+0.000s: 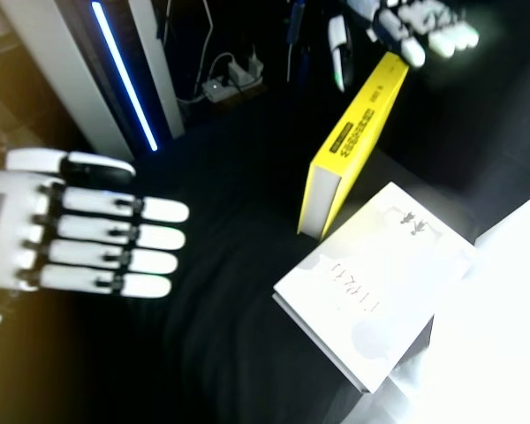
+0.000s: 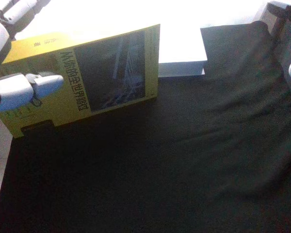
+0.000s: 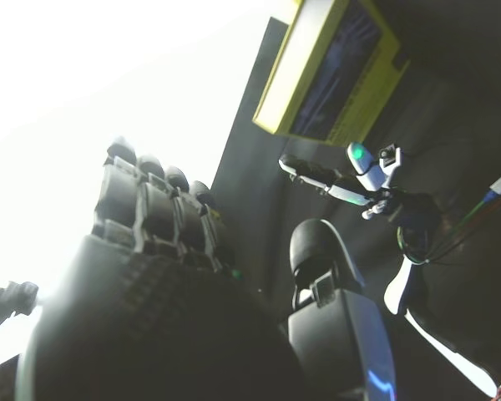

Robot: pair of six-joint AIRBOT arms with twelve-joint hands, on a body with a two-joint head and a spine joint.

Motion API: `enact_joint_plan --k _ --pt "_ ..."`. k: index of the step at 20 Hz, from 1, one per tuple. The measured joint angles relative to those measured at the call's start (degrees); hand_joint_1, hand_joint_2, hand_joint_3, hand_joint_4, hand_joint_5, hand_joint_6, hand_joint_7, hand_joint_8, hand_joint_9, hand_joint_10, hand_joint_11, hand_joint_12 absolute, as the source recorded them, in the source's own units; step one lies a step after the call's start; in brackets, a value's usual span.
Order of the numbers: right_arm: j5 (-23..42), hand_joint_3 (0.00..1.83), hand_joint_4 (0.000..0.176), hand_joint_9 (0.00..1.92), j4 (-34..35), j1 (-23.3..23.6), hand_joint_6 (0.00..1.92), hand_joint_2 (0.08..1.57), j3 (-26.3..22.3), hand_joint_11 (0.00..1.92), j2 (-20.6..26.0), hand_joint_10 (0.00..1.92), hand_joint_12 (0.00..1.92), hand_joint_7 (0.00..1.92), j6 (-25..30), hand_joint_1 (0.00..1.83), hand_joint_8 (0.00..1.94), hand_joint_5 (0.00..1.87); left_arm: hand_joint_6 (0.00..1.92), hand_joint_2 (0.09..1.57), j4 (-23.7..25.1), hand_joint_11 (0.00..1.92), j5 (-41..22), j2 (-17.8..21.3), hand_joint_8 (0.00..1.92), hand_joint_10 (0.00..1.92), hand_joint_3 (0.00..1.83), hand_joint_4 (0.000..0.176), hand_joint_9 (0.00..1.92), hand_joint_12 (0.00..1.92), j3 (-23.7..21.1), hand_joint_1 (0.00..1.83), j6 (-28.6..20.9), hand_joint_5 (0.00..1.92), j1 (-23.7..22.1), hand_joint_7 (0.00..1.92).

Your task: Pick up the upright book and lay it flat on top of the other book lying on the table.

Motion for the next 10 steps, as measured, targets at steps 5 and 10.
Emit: enact_joint_plan --k 5,10 --pt "-0.04 0.03 0.004 0.0 0.31 0.0 0.0 1.33 0.0 0.0 -0.13 0.0 0.0 0.0 0.0 0.24 0.0 0.0 0.74 1.15 -1.33 0.39 2.29 -1.51 0.73 1.03 0.01 0.0 0.61 1.69 1.14 0.68 -2.25 0.58 0.07 0.68" --pt "-0.09 0.03 0.002 0.0 0.31 -0.07 0.0 1.35 -0.04 0.0 -0.42 0.0 0.0 0.0 0.09 0.25 0.0 0.0 1.92 1.18 3.13 1.61 -2.12 -1.33 1.92 1.92 0.0 0.0 1.53 1.92 -1.53 1.33 -4.22 1.27 2.89 1.44"
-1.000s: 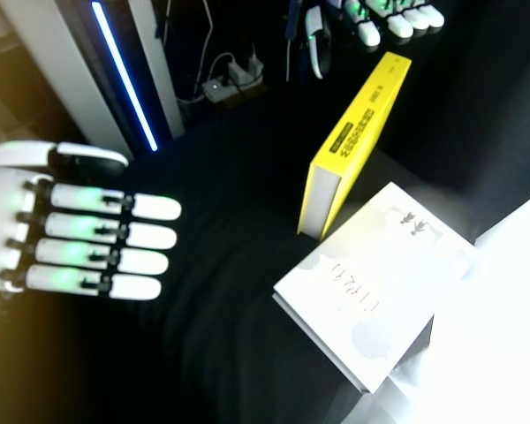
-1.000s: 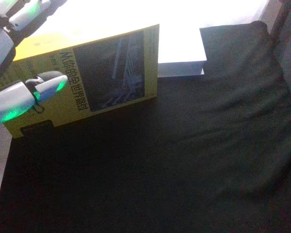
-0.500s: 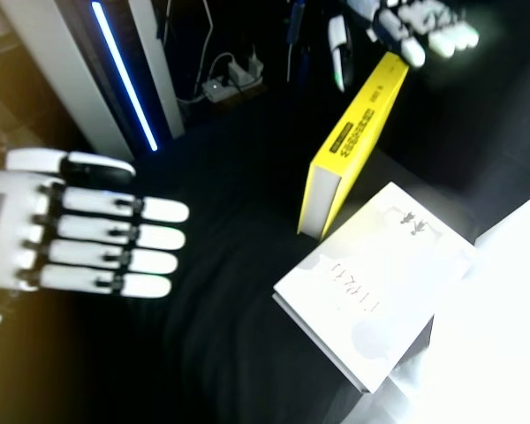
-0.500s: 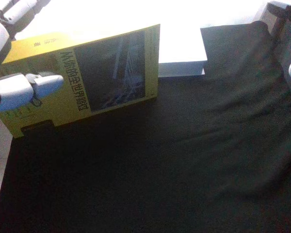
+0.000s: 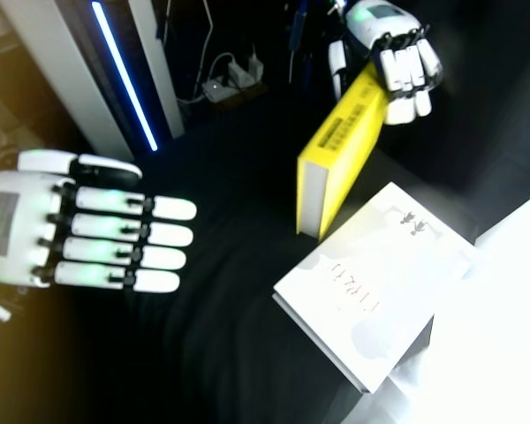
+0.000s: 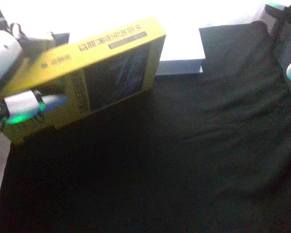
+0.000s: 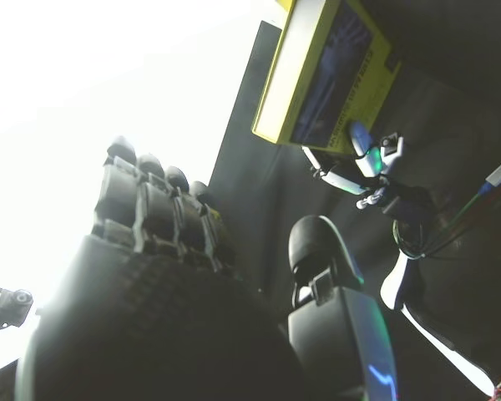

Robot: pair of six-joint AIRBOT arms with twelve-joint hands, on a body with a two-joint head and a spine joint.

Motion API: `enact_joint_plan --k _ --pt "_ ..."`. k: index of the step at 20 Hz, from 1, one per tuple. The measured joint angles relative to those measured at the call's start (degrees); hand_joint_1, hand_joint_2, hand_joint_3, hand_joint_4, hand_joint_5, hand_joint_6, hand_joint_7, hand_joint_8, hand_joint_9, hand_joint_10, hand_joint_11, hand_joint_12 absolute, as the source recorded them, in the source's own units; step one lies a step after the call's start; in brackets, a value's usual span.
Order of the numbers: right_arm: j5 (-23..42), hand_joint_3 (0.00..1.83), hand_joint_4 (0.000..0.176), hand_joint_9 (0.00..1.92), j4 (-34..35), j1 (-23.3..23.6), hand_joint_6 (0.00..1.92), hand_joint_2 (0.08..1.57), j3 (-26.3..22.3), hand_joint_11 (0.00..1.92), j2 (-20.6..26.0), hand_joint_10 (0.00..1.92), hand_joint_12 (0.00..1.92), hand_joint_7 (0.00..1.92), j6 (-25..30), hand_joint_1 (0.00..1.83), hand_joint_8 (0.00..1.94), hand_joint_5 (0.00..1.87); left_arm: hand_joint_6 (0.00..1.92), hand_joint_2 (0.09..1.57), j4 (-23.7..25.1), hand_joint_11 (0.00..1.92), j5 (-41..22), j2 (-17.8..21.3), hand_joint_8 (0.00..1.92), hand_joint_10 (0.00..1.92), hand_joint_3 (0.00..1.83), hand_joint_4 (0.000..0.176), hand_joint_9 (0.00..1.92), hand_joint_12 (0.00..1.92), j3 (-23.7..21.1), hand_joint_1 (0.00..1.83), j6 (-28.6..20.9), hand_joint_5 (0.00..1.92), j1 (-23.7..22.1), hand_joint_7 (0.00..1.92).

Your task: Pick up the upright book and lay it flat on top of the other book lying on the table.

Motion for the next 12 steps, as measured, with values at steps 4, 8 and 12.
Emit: enact_joint_plan --k 4,8,12 --pt "-0.11 0.02 0.0 0.0 -0.72 0.0 0.0 1.35 0.0 0.0 -0.46 0.0 0.0 0.0 0.85 0.36 0.0 0.0 1.92 1.24 3.52 1.55 -6.23 1.97 1.92 1.92 0.02 0.0 1.5 1.92 -3.96 1.36 -0.28 1.26 5.09 1.39" --pt "0.46 0.0 0.04 0.0 -5.35 1.88 0.0 1.27 -0.81 0.0 -0.52 0.0 0.0 0.0 2.89 0.54 0.0 0.0 1.92 1.28 8.79 1.53 -10.34 2.8 1.92 1.92 0.02 0.0 1.52 1.92 -6.03 1.38 -0.31 1.15 5.75 1.38" --pt "2.4 0.0 0.0 0.0 -11.02 7.39 0.0 1.16 -1.86 0.0 -0.57 0.0 0.0 0.0 4.44 0.67 0.0 0.0 1.92 1.25 12.5 1.56 -14.32 3.19 1.92 1.92 0.0 0.0 1.54 1.92 -6.67 1.42 -0.46 1.16 5.73 1.38"
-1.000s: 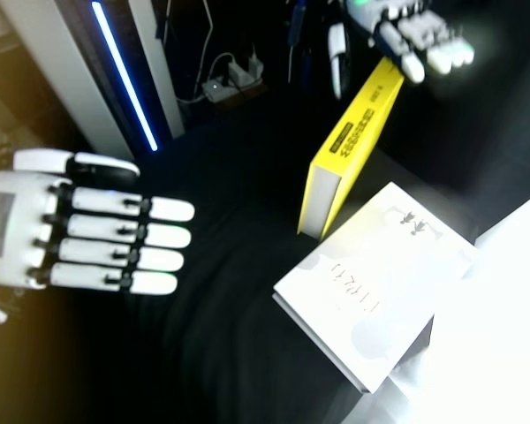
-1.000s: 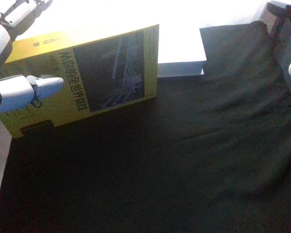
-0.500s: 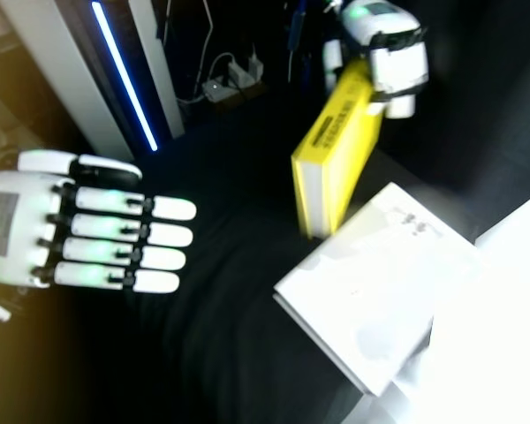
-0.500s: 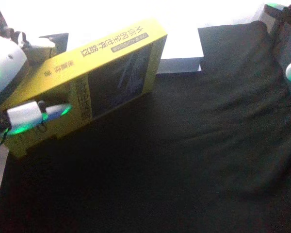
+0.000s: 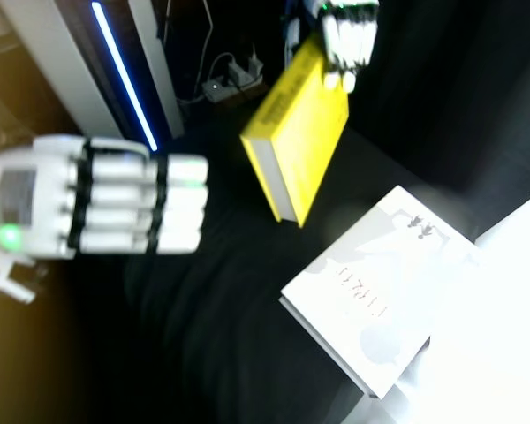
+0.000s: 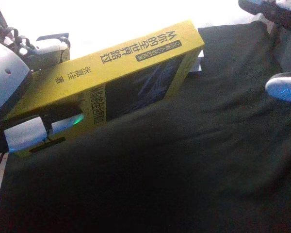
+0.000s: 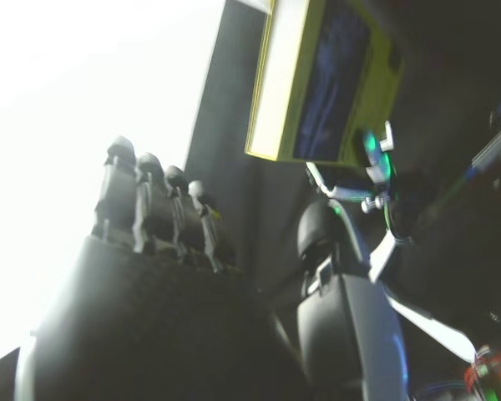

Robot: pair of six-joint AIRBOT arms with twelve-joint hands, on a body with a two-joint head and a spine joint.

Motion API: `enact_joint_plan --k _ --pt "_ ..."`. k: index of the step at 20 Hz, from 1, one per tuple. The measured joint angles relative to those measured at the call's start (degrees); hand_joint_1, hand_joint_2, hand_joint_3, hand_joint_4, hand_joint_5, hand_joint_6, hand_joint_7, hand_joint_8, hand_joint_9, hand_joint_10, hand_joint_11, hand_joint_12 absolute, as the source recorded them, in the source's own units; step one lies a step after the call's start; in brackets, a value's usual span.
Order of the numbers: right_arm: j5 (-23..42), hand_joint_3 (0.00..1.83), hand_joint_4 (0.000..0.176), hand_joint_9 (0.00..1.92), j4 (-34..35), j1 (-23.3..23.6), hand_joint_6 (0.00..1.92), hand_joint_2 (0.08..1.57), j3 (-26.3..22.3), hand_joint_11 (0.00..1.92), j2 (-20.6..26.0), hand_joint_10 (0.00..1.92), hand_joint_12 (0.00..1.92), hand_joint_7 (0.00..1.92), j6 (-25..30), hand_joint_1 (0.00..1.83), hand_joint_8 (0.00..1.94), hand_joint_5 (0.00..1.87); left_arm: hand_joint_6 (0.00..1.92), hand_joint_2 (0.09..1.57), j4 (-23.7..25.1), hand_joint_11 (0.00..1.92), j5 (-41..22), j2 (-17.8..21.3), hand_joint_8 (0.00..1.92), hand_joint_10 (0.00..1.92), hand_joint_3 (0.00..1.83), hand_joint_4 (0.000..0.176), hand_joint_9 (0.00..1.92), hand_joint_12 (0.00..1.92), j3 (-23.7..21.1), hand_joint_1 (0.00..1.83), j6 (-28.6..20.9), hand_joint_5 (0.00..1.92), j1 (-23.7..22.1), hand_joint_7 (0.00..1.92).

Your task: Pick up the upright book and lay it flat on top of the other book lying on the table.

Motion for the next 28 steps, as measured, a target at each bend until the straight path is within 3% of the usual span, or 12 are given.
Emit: enact_joint_plan --k 7,8,10,15,16,17,18,19,20,21,22,28 --pt "-2.16 0.0 0.061 0.0 -5.11 5.77 0.0 1.16 3.19 0.0 -5.97 0.0 0.0 0.0 1.88 0.69 0.0 0.0 1.92 1.18 4.55 1.65 4.17 -3.93 1.92 1.92 0.0 0.0 1.6 1.92 2.19 1.53 0.0 1.21 -7.02 1.45" --pt "-3.58 0.0 0.052 0.0 -5.81 6.19 0.0 1.17 3.82 0.0 -6.75 0.0 0.0 0.0 2.01 0.67 0.0 0.0 1.92 1.17 5.29 1.68 6.27 -4.7 1.92 1.92 0.0 0.0 1.63 1.92 2.58 1.54 -0.02 1.24 -7.74 1.48" --pt "-5.77 0.0 0.0 0.0 -7.08 8.11 0.0 1.15 4.7 0.0 -8.0 0.0 0.0 0.0 2.12 0.78 0.0 0.0 1.92 1.17 6.4 1.7 7.89 -4.96 1.92 1.92 0.0 0.0 1.64 1.92 2.58 1.42 -0.39 1.22 -8.09 1.5" --pt "-8.22 0.0 0.0 0.02 -7.52 9.18 0.0 1.13 6.32 0.0 -10.78 0.01 0.0 0.04 2.27 0.94 0.01 0.0 1.92 1.16 9.29 1.69 6.99 -5.27 1.92 1.92 0.0 0.0 1.63 1.92 2.86 1.41 -2.99 1.15 -8.68 1.43" --pt "-8.5 0.0 0.0 0.01 -7.5 9.18 0.11 1.11 6.93 0.0 -11.34 0.35 0.07 0.2 2.56 0.95 0.07 0.11 1.92 1.16 9.99 1.69 6.99 -5.29 1.92 1.92 0.0 0.0 1.63 1.92 2.86 1.43 -3.06 1.15 -8.68 1.42" --pt "-8.59 0.0 0.0 0.18 -7.45 9.18 0.88 1.09 7.67 0.0 -11.98 1.02 1.33 0.43 3.32 1.04 0.63 0.21 1.92 1.16 9.86 1.69 6.99 -5.31 1.92 1.92 0.0 0.0 1.63 1.92 2.86 1.44 -3.06 1.15 -8.68 1.42" --pt "-8.59 0.53 0.0 0.64 -7.26 9.18 1.51 0.96 8.52 0.48 -12.74 1.63 1.8 0.79 4.66 1.15 1.27 0.55 1.92 1.14 9.75 1.69 6.99 -5.31 1.92 1.92 0.0 0.0 1.63 1.92 2.86 1.43 -2.89 1.15 -8.68 1.42" --pt "-8.59 1.13 0.0 0.94 -6.95 9.18 1.74 0.71 9.25 0.85 -13.53 1.84 1.9 0.95 6.01 1.19 1.6 0.75 1.92 1.16 9.66 1.69 7.04 -5.31 1.92 1.92 0.0 0.0 1.63 1.92 2.89 1.44 -2.67 1.15 -8.68 1.42" --pt "-8.74 1.08 0.0 1.28 -6.93 9.27 1.88 0.63 9.55 1.27 -14.12 1.91 1.92 1.29 6.32 1.43 1.87 1.14 1.92 1.16 10.14 1.69 7.32 -5.31 1.92 1.92 0.0 0.0 1.63 1.92 2.89 1.44 -3.02 1.16 -8.66 1.42" --pt "-8.81 1.22 0.125 1.58 -6.69 9.31 1.91 0.52 9.79 1.62 -14.43 1.92 1.92 1.58 6.54 1.61 1.93 1.47 1.92 1.18 11.19 1.69 7.48 -5.31 1.92 1.92 0.0 0.0 1.63 1.92 2.78 1.41 -3.37 1.16 -8.48 1.42" --pt "-8.87 1.27 0.166 1.76 -7.21 9.33 1.92 0.49 9.9 1.79 -14.51 1.92 1.92 1.71 6.69 1.69 1.94 1.6 1.92 1.17 12.11 1.69 8.2 -5.4 1.92 1.92 0.0 0.0 1.63 1.92 2.8 1.43 -3.3 1.15 -8.5 1.42" --pt "-8.83 1.26 0.176 1.89 -6.78 10.25 1.92 0.57 9.97 1.9 -14.36 1.92 1.92 1.79 6.43 1.69 1.94 1.59 1.92 1.14 11.56 1.7 7.3 -5.51 1.92 1.92 0.0 0.0 1.63 1.92 2.73 1.43 -4.15 1.15 -7.72 1.42"
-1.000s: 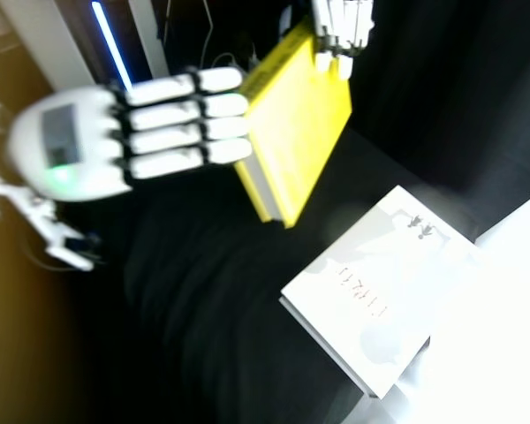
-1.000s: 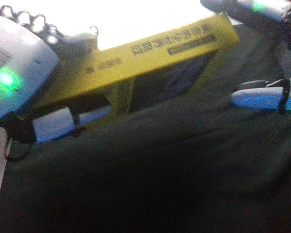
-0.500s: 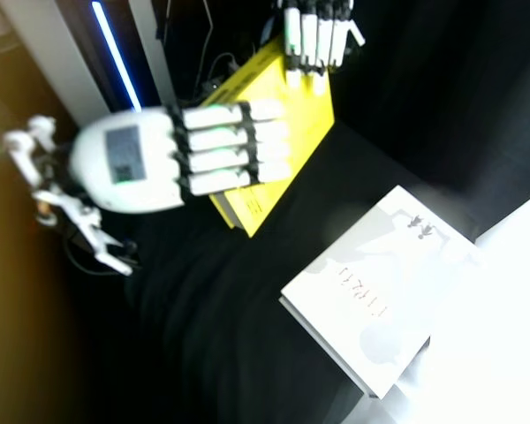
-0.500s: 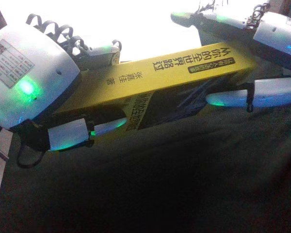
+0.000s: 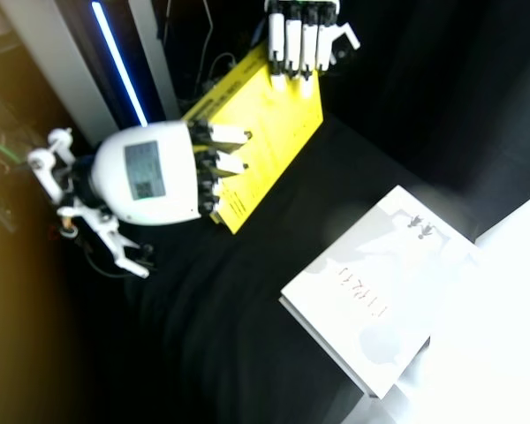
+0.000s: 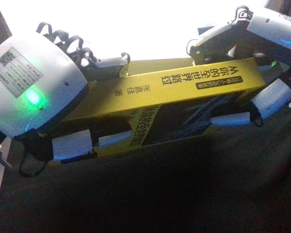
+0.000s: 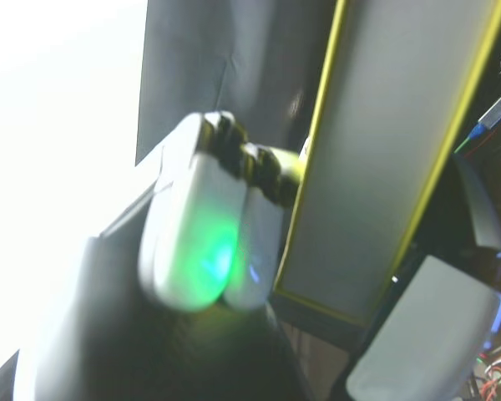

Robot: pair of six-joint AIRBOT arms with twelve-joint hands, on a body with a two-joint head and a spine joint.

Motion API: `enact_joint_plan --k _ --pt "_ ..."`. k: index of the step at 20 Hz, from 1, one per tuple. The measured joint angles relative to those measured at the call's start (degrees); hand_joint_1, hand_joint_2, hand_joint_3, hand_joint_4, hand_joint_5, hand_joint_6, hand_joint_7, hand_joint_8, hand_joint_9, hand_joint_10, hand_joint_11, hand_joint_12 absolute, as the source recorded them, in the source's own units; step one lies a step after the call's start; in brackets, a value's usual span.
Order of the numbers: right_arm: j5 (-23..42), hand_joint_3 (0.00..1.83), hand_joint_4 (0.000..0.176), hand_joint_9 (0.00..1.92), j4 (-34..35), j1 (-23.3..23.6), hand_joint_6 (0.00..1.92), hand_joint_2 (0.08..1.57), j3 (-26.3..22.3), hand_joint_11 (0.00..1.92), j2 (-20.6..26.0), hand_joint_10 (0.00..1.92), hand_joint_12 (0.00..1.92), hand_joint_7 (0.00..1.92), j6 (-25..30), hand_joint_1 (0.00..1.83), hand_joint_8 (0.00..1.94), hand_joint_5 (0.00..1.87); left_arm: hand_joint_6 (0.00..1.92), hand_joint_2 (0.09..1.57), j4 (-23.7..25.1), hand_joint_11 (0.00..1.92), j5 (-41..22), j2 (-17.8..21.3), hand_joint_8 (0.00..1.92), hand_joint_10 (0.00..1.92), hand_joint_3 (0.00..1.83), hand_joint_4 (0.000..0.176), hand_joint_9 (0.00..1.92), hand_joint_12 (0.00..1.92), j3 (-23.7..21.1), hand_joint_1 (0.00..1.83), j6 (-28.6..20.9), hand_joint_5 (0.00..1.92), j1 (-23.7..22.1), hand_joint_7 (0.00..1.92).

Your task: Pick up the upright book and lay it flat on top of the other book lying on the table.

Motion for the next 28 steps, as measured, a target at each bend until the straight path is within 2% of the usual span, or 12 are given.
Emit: enact_joint_plan --k 1,2,3,8,9,12,13,14,17,21,25,28 --pt "0.04 1.28 0.176 1.89 -0.11 0.04 1.92 0.57 -0.35 1.9 0.17 1.92 1.92 1.79 -0.07 1.68 1.94 1.6 1.92 1.15 -0.63 1.69 -0.31 0.42 1.92 1.92 0.0 0.0 1.63 1.92 -0.28 1.43 -0.17 1.15 0.35 1.42" --pt "0.22 1.24 0.176 1.91 -0.09 0.15 1.92 0.63 -0.85 1.92 0.52 1.92 1.92 1.81 -0.11 1.64 1.94 1.63 0.84 1.2 -0.59 0.39 -0.72 0.81 1.24 1.24 0.0 0.0 0.47 1.64 -0.33 0.89 -0.28 0.32 0.59 0.48" --pt "0.26 1.24 0.176 1.92 -0.15 0.33 1.92 0.65 -1.03 1.92 0.83 1.92 1.92 1.83 -0.2 1.61 1.94 1.65 1.71 1.21 -0.92 0.1 -1.51 1.22 1.78 0.99 0.01 0.01 0.27 1.55 -0.59 1.26 -0.46 0.9 1.29 1.15" --pt "1.25 1.23 0.176 1.89 0.11 0.68 1.92 0.64 -1.44 1.91 1.95 1.92 1.92 1.8 -0.37 1.57 1.94 1.59 1.92 1.16 -2.62 0.02 -4.76 1.6 1.92 0.89 0.0 0.029 0.23 1.54 -1.01 1.41 -1.7 1.13 2.75 1.41" --pt "1.22 1.21 0.176 1.88 0.13 0.68 1.92 0.65 -1.57 1.91 1.95 1.92 1.92 1.79 -0.35 1.55 1.94 1.6 1.92 1.16 -2.8 0.02 -4.98 1.84 1.92 0.89 0.0 0.027 0.23 1.55 -1.16 0.96 -1.75 1.15 3.28 1.43" --pt "2.47 1.19 0.176 1.83 0.13 0.68 1.92 0.62 -3.56 1.84 2.97 1.92 1.92 1.73 -0.04 1.59 1.94 1.55 1.92 1.16 -4.15 0.02 -7.74 4.31 1.92 0.89 0.0 0.024 0.23 1.55 -3.02 1.41 -2.14 1.13 7.34 1.41" --pt "2.95 1.18 0.176 1.82 0.7 0.68 1.92 0.61 -4.46 1.84 3.69 1.92 1.92 1.72 -0.42 1.6 1.94 1.53 0.38 0.96 -5.07 0.0 -9.38 5.11 0.38 0.18 0.01 0.096 0.05 0.31 -3.52 0.88 -1.84 0.23 9.16 0.28" --pt "3.82 1.22 0.176 1.83 1.31 1.11 1.92 0.58 -4.9 1.86 4.5 1.92 1.92 1.73 -2.49 1.63 1.94 1.51 0.08 0.92 -6.6 0.0 -10.67 5.77 0.08 0.03 0.01 0.129 0.01 0.06 -3.87 0.73 -0.68 0.04 10.95 0.06" --pt "0.66 0.9 0.176 1.84 4.37 1.68 1.92 0.73 -2.93 1.88 8.83 1.92 1.92 1.71 -5.44 1.49 1.94 1.52 0.0 0.92 -23.76 0.0 -12.94 7.48 0.0 0.0 0.01 0.123 0.0 0.0 -3.04 0.55 1.01 0.0 15.78 0.0" --pt "1.07 1.06 0.176 1.82 2.49 2.12 1.92 0.69 -3.72 1.87 7.76 1.92 1.92 1.7 -5.01 1.52 1.94 1.55 0.0 0.94 -15.54 0.0 -15.32 7.21 0.0 0.0 0.01 0.149 0.0 0.0 -3.87 0.59 0.52 0.0 15.72 0.0" --pt "0.94 1.15 0.176 1.85 2.54 3.37 1.92 0.67 -3.5 1.89 7.98 1.92 1.92 1.73 -5.92 1.53 1.94 1.58 0.0 0.95 -21.57 0.0 -14.73 7.1 0.0 0.0 0.01 0.173 0.0 0.0 -3.26 0.61 0.81 0.0 15.72 0.0" --pt "0.66 1.1 0.176 1.85 2.64 7.52 1.92 0.69 -3.43 1.88 8.02 1.92 1.92 1.75 -7.67 1.55 1.94 1.59 0.0 0.97 -21.86 0.0 -14.51 7.08 0.0 0.0 0.02 0.143 0.0 0.0 -2.99 0.61 0.85 0.0 16.15 0.0"
